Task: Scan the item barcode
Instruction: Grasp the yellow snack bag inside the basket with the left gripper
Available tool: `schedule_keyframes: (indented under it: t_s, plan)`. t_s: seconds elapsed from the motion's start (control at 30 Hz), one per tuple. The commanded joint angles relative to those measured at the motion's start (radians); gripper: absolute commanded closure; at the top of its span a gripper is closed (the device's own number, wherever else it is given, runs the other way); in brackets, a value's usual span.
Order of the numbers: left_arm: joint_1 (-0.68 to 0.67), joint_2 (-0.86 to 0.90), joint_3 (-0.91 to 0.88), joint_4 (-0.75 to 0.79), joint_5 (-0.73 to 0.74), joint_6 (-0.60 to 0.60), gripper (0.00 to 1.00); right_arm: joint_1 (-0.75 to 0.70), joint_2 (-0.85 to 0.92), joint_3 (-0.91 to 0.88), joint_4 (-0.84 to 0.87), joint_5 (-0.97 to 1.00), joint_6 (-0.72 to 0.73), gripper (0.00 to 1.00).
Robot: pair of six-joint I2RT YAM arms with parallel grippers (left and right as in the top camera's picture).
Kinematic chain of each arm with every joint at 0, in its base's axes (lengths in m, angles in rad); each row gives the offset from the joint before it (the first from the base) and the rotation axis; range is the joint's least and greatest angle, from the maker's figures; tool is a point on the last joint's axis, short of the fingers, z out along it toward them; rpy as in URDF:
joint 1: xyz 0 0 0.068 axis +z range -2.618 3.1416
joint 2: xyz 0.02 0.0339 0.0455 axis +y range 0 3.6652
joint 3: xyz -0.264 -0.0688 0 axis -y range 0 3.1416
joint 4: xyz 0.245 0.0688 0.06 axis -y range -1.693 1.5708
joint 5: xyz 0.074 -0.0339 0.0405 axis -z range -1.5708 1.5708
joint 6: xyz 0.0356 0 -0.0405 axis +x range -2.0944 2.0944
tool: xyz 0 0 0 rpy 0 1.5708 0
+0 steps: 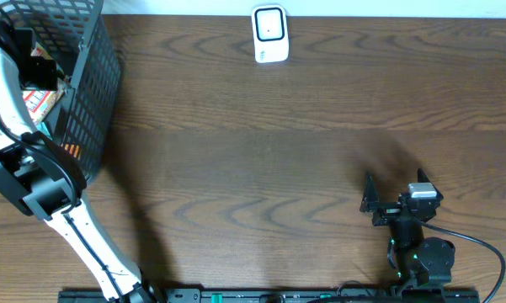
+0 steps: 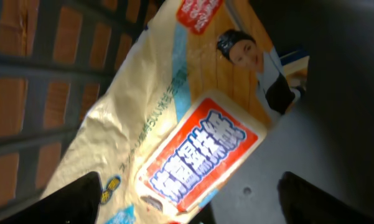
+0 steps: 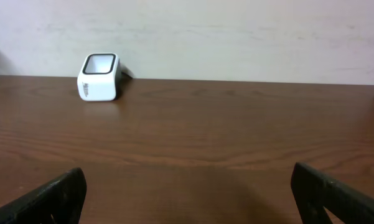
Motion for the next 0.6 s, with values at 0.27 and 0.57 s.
schedule_keyframes:
  t_s: [0.27,0.57]
  plan:
    - [-0.005,0.024,-0.190,0.146,-0.014,0.141,0.14,-0.009,-0.005,-0.002,-0.004,0.008,-0.011,0.01]
    - [-0.004,0.024,-0.368,0.345,-0.153,0.142,0.22,-0.009,-0.005,-0.002,-0.004,0.008,-0.011,0.01]
